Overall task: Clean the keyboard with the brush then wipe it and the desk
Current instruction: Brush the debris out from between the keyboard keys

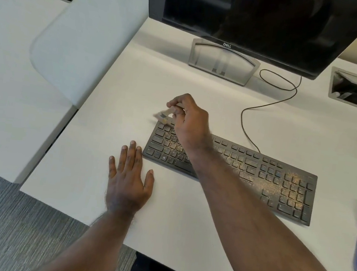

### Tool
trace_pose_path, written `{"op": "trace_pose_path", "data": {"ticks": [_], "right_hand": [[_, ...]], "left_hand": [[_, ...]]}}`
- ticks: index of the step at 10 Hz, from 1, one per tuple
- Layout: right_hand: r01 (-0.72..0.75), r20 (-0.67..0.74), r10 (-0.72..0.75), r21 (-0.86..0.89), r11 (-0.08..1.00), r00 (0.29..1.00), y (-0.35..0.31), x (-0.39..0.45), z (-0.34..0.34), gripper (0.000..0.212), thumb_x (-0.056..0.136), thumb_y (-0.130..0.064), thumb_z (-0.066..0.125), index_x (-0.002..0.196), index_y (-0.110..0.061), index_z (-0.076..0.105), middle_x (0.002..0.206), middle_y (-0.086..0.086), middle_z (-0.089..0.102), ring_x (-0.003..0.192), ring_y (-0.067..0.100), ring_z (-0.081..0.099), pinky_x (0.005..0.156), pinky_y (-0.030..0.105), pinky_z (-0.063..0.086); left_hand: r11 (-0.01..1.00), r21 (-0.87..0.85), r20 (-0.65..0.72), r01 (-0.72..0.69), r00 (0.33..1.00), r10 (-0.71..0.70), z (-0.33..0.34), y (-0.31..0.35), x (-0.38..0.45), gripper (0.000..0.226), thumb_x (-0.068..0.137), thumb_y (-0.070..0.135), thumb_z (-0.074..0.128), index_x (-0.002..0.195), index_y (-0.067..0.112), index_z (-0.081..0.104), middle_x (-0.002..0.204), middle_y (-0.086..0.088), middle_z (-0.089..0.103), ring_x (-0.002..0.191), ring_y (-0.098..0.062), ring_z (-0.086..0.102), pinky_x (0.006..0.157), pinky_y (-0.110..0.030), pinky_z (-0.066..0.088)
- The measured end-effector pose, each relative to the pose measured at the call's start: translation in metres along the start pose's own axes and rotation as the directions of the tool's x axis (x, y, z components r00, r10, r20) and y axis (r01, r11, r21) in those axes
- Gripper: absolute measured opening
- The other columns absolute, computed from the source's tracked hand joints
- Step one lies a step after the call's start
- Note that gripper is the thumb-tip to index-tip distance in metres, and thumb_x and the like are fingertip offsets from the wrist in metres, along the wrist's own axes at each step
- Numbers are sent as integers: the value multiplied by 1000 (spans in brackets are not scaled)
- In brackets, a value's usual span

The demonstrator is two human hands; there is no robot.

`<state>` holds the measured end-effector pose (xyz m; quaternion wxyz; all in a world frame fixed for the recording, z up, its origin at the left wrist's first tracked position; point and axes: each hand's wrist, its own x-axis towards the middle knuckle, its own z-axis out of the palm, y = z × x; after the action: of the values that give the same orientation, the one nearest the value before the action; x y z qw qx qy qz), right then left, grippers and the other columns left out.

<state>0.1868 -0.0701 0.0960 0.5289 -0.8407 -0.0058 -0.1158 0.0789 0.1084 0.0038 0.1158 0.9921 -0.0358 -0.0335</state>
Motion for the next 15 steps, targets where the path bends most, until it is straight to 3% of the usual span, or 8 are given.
{"op": "trace_pose_path", "data": {"ticks": [1, 3, 5, 6, 10, 12, 14, 15], "right_hand": [[-8, -2, 8, 15, 1000, 1000, -1, 3, 7, 21, 94, 7, 50, 104, -7, 62, 103, 4, 71, 89, 3, 63, 69, 8, 49], [-8, -93, 13, 50, 999, 996, 1, 1, -4, 15, 96, 2, 50, 104, -6, 61, 102, 2, 71, 98, 13, 68, 80, 28, 59], [29, -42, -31, -32, 999, 999, 5, -9, -16, 13, 97, -1, 53, 103, -8, 62, 99, 2, 71, 86, 13, 69, 68, 29, 59], [-15, -140, 9, -40, 999, 990, 9, -7, -30, 13, 97, -1, 53, 104, -6, 63, 100, 1, 71, 85, 10, 69, 67, 28, 59], [-44, -106, 41, -27, 999, 994, 12, -16, -54, 14, 96, -1, 54, 102, -9, 64, 98, -1, 72, 90, 11, 69, 75, 38, 60], [-56, -92, 50, -68, 996, 994, 13, -19, -52, 14, 96, -2, 54, 102, -11, 64, 100, -1, 72, 88, 8, 69, 73, 33, 60], [8, 9, -7, -99, 995, 1000, 8, -17, -48, 13, 96, -2, 55, 102, -9, 64, 98, 0, 72, 87, 6, 68, 68, 15, 53], [-14, -67, 5, -128, 992, 998, 9, -13, -51, 13, 96, -3, 54, 103, -7, 64, 97, 0, 71, 79, -1, 62, 59, 8, 44]], "left_hand": [[1000, 2, -5, -2, 1000, 2, 0, 0, 0, 76, 97, 49, 29, 162, 11, 19, 171, -1, 6, 158, -19, 2, 127, -51, 4], [1000, -1, -2, -4, 1000, 4, -1, 1, 1, 76, 97, 49, 28, 162, 11, 19, 171, -1, 6, 158, -20, 3, 127, -50, 2], [1000, -8, 9, -4, 1000, 4, -2, 0, 0, 77, 97, 50, 26, 163, 12, 16, 171, 0, 3, 158, -18, -1, 128, -50, 0], [1000, -11, 9, -5, 1000, 5, -1, 0, 1, 77, 96, 50, 26, 163, 12, 17, 171, 0, 4, 158, -19, 0, 128, -50, 1], [1000, -11, -9, -8, 1000, 8, 0, 0, 0, 76, 96, 49, 28, 162, 11, 21, 171, -2, 7, 158, -20, 4, 127, -52, 4], [1000, -11, -5, -7, 1000, 7, 0, 0, 0, 77, 96, 49, 27, 162, 11, 20, 171, -1, 7, 159, -20, 3, 128, -51, 3], [1000, -14, -17, -8, 1000, 8, 1, -1, 0, 76, 96, 49, 29, 161, 10, 24, 171, -3, 11, 158, -21, 7, 127, -52, 5], [1000, -10, -12, -7, 1000, 7, 0, 0, 0, 76, 96, 49, 29, 162, 11, 22, 171, -2, 8, 158, -20, 5, 127, -51, 4]]}}
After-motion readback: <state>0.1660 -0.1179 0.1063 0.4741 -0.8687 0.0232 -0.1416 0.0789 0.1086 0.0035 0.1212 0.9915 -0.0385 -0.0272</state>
